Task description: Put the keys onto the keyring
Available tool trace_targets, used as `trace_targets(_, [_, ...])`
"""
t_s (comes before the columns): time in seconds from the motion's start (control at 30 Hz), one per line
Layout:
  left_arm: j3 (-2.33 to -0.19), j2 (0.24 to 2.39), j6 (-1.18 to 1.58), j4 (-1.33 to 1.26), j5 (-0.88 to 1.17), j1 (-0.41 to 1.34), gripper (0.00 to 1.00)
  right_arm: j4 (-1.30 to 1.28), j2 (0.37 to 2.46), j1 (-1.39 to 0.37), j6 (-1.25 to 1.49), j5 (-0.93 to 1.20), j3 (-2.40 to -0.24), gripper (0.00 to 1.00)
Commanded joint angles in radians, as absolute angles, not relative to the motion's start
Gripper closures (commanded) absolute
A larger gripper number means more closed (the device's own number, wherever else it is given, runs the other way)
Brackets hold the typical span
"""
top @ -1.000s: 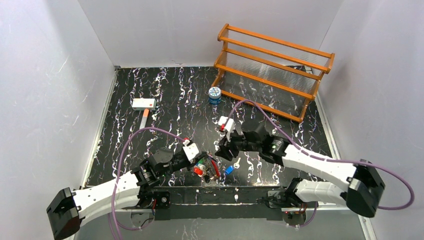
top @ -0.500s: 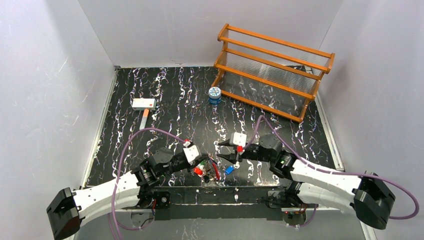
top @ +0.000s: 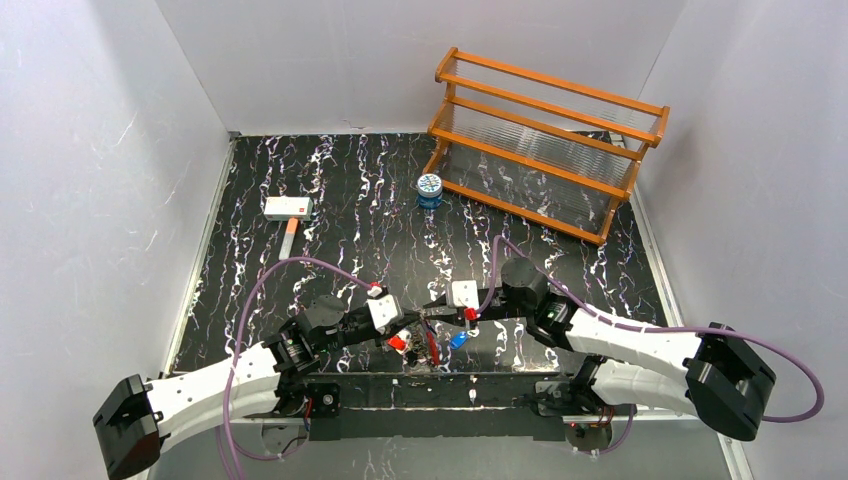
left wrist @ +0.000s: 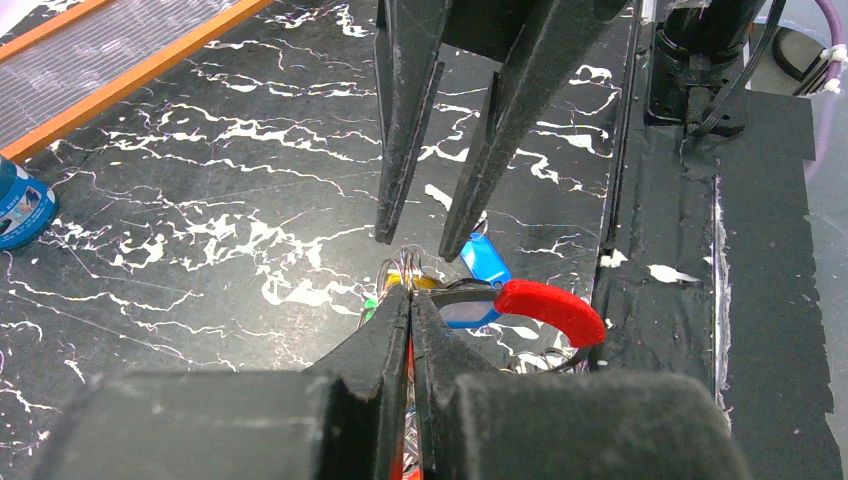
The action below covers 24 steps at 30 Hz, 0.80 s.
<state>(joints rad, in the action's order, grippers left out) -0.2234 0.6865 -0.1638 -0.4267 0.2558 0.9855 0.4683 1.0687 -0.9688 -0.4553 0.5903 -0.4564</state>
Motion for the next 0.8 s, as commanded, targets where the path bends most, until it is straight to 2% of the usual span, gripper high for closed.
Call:
trace_targets(0.0, [-0.228,0.689,-0.179,-0.476,0.284,0.988,1.0,0.479,1.077,-0.968,-0.495,0.631,-0.496,0.69])
trace_targets(0.2, [-0.232,0.693,-0.182,-0.477,0.293,0.988,1.0,0.443,1.097,-0.967,-0.517,0.612,-0.505,0.61])
trace_targets(0.33, [-0.235,0.693,-0.184,-0.477,0.295,0.988,1.0,0.42,1.114,-0.968,-0.533,0.597,-0.518,0.61])
trace_targets(0.37, [-0.235,0.693,-0.185,-0.477,0.296,0.989,1.0,0.415,1.115,-0.968,-0.538,0.597,-0.519,0.64])
trace_targets(0.47, [-0.235,0.694,-0.184,-0.477,0.296,0.989,1.0,0.426,1.111,-0.967,-0.534,0.593,-0.515,0.85])
trace_targets(0.57, [-0.235,0.695,-0.186,-0.477,0.295,0.989,1.0,0.444,1.101,-0.968,-0.53,0.582,-0.504,0.99])
trace_targets(0.77, [-0.235,0.69,-0.186,-0.474,0.271,0.988,0.99,0.402,1.092,-0.967,-0.535,0.56,-0.516,0.99])
